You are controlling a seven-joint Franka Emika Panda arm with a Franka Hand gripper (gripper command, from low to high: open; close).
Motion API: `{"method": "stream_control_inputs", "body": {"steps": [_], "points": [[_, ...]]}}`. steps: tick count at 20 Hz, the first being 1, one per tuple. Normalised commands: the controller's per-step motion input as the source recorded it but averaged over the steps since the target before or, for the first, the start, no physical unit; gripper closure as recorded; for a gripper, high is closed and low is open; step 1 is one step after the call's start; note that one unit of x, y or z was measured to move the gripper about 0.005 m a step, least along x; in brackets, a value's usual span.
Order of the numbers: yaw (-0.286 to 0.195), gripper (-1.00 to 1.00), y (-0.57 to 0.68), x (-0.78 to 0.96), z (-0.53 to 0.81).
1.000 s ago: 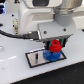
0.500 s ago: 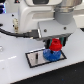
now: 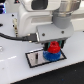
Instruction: Insert the blue gear onto the right peg, followed by the red gear
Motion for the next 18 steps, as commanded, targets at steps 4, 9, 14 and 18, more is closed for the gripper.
{"method": "stream_control_inputs", "body": {"steps": [4,9,14,18], "points": [[0.0,1.0,0.03,0.07,-0.07],[0.0,1.0,-0.01,0.1,0.06],[0.0,1.0,0.0,0.16,0.21],[0.0,1.0,0.08,0.25,-0.03]]}}
